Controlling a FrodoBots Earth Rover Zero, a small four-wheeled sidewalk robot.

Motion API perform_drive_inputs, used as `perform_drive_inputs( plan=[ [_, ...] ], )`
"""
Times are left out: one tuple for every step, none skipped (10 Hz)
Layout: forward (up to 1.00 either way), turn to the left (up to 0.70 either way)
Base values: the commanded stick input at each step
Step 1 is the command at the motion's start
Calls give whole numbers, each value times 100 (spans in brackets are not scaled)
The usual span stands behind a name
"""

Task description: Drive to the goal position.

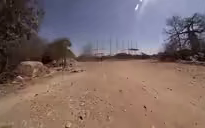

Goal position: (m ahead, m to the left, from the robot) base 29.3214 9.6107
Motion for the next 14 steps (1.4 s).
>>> perform_drive_inputs(
  plan=[
    [100,0],
    [100,0],
    [100,0],
    [100,0],
    [100,0],
    [100,0],
    [100,0],
    [100,0],
    [100,0],
    [100,0],
    [100,0],
    [100,0],
    [100,0],
    [100,0]
  ],
)
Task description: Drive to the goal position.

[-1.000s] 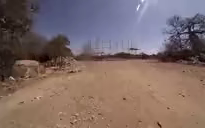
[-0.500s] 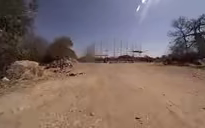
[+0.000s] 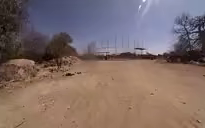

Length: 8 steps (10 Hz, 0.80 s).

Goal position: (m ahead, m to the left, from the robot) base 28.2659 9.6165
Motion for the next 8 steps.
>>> perform_drive_inputs(
  plan=[
    [100,0],
    [100,0],
    [100,0],
    [100,0],
    [100,0],
    [100,0],
    [100,0],
    [100,-9]
  ],
)
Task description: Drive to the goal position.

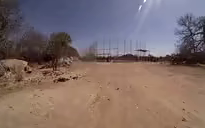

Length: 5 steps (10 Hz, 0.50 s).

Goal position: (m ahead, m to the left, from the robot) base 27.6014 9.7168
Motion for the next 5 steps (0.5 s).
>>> perform_drive_inputs(
  plan=[
    [100,-21],
    [100,-27],
    [100,-27],
    [100,0],
    [100,0]
  ],
)
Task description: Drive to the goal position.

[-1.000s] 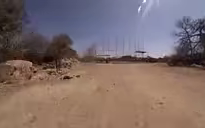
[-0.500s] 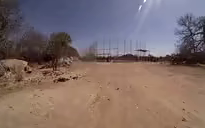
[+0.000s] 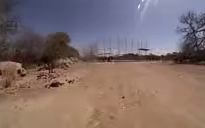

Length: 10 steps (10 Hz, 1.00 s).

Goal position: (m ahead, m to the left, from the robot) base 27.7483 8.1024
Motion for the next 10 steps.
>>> perform_drive_inputs(
  plan=[
    [100,0],
    [100,0],
    [100,0],
    [100,0],
    [100,0],
    [100,0],
    [100,0],
    [100,0],
    [100,0],
    [100,0]
  ],
)
